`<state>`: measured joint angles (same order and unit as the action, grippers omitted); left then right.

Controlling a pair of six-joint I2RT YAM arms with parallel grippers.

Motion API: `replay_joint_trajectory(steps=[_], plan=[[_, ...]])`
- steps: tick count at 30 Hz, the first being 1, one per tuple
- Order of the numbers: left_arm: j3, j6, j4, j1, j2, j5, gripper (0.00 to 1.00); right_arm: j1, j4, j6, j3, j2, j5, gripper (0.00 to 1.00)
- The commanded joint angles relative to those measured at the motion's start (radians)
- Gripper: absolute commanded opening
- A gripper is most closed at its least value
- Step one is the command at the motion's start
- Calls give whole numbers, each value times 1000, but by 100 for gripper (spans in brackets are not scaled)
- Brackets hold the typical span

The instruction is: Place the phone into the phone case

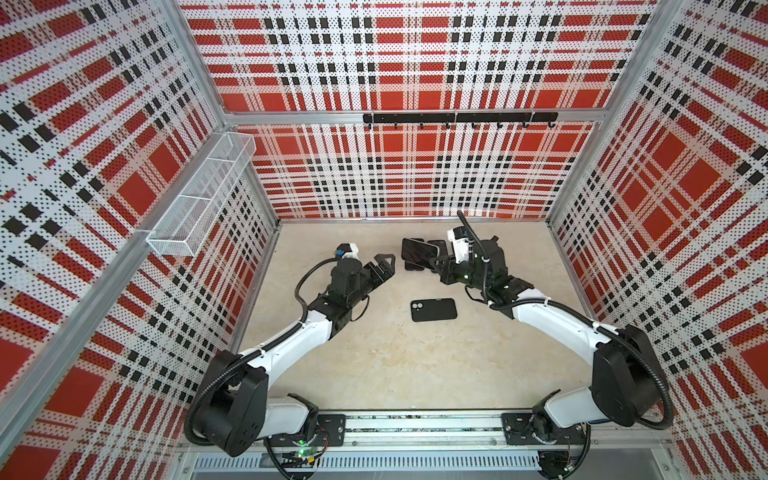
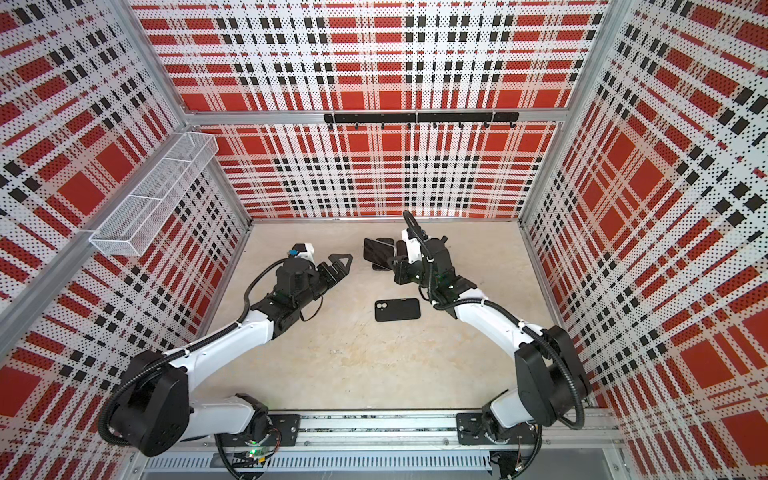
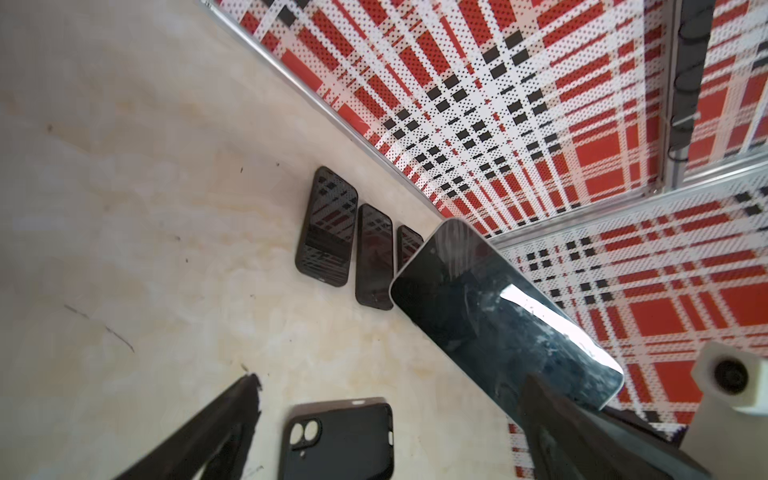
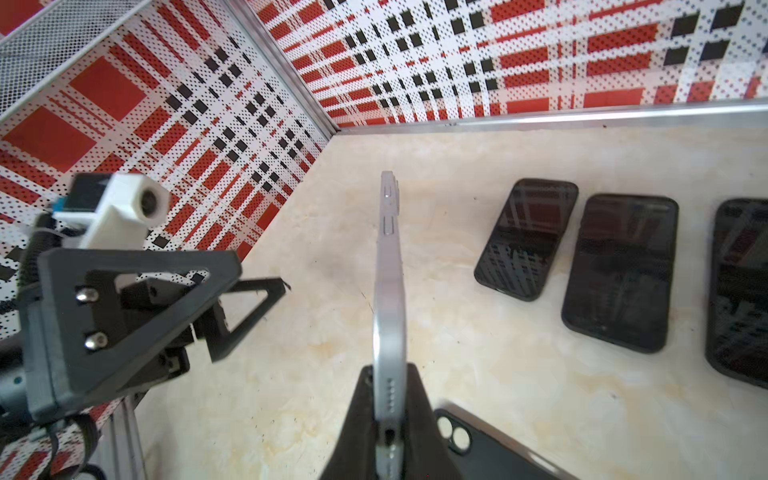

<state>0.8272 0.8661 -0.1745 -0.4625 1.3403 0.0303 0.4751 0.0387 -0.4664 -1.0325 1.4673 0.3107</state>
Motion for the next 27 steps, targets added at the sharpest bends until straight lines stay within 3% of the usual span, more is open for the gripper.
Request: replay_joint_trajectory(steps=[1,4,12,19,27], plan=[[86,-205,193,1,55,37,96,-80,-265,-1,-60,-33,146,0],[159,-283,263,-3,105,77,92,-138,-445,52,-131,-27,174,0],[327,-446,451,-28,266,95,87,-301,-861,276,-250,91,421,0],[347,-468,452,-38,401,338,82,-306,-887,339,-235,176,512,0],[301,-457,392,-38,466,437,76,-305,-792,308,-179,232,582,0]])
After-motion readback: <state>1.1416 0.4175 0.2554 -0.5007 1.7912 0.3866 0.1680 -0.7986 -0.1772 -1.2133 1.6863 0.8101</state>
